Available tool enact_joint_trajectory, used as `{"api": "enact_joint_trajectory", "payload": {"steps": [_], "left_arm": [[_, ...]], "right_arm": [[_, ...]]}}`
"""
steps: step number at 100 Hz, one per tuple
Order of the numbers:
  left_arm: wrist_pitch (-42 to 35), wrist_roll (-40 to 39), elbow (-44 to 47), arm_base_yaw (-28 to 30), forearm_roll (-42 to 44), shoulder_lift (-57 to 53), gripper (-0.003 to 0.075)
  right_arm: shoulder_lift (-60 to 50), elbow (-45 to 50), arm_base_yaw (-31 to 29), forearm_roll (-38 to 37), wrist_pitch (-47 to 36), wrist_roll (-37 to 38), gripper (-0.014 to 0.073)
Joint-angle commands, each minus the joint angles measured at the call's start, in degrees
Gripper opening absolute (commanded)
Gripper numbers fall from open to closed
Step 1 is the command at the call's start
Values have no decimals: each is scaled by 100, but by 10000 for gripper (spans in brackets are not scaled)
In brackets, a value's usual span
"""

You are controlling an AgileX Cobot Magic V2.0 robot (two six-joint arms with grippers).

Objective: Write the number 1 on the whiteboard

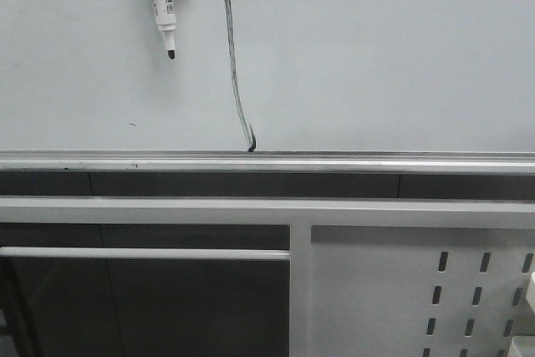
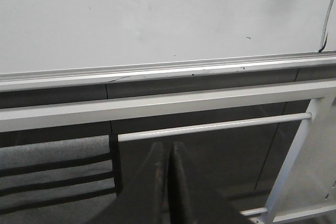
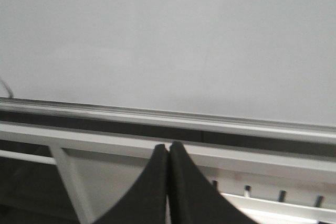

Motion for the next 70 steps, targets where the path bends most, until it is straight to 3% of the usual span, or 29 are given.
{"api": "enact_joint_trajectory", "payload": {"steps": [1, 16, 70], "left_arm": [[-262, -54, 197, 6, -86, -122, -20], [-262, -54, 197, 6, -86, -122, -20], [-262, -54, 197, 6, -86, -122, -20]], "right_arm": [[-207, 65, -259, -74, 93, 54, -57], [-625, 65, -345, 453, 1185, 54, -57], [-793, 65, -373, 270, 1118, -137, -59]]}}
